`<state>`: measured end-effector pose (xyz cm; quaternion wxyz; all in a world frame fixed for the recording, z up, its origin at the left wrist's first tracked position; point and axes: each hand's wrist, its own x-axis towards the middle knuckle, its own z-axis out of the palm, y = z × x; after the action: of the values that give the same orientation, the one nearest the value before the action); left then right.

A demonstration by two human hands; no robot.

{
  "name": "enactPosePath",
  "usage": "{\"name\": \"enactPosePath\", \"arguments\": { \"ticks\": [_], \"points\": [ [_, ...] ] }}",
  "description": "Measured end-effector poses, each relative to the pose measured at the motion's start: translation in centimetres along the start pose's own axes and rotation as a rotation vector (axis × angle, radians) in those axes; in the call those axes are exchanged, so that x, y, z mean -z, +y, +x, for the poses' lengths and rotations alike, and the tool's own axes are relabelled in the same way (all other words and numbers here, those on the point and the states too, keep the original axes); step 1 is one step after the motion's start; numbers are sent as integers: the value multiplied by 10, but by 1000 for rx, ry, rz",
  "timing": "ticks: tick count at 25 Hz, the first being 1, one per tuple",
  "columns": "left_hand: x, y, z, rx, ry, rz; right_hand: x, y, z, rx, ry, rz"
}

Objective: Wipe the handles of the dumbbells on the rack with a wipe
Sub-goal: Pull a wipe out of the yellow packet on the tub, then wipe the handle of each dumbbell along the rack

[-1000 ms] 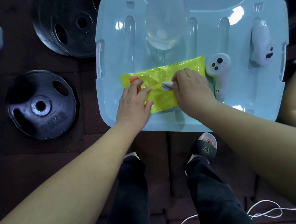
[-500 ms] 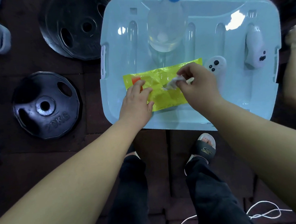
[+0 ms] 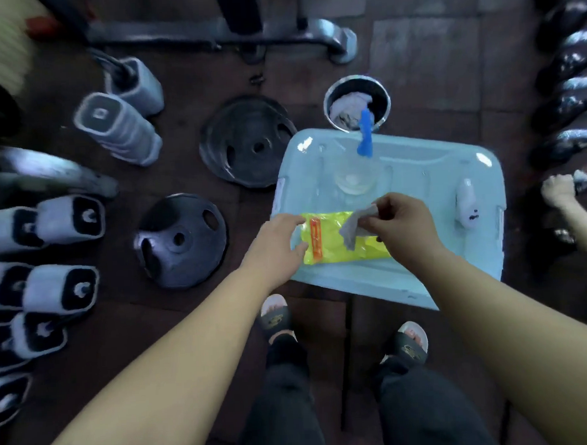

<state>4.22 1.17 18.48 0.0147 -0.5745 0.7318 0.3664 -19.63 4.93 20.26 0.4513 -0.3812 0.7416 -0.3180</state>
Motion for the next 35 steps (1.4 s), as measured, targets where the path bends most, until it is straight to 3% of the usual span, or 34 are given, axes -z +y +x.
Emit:
{"name": "enactPosePath", "arguments": {
  "ticks": [6,9,13,18,22,35],
  "points": [
    [112,22,-141,304,304,-268,-22,-141,-66,246,-237,-62],
    [156,14,-195,342,448,-304,-54,-197,-88,304,-353,-54],
    [206,-34,-245,374,599,-339,-127,-257,-106,473,-370,-207],
    [267,-151,-282,435,671,-411,-255,-310,-125,506,-530,-148],
    [331,-239,-298,465,718,-476,-349,-350,-141,511,-549,-188],
    [494,-386,-253,397,797,-540,-528,-508,-78,682,-501,-343]
  ]
}}
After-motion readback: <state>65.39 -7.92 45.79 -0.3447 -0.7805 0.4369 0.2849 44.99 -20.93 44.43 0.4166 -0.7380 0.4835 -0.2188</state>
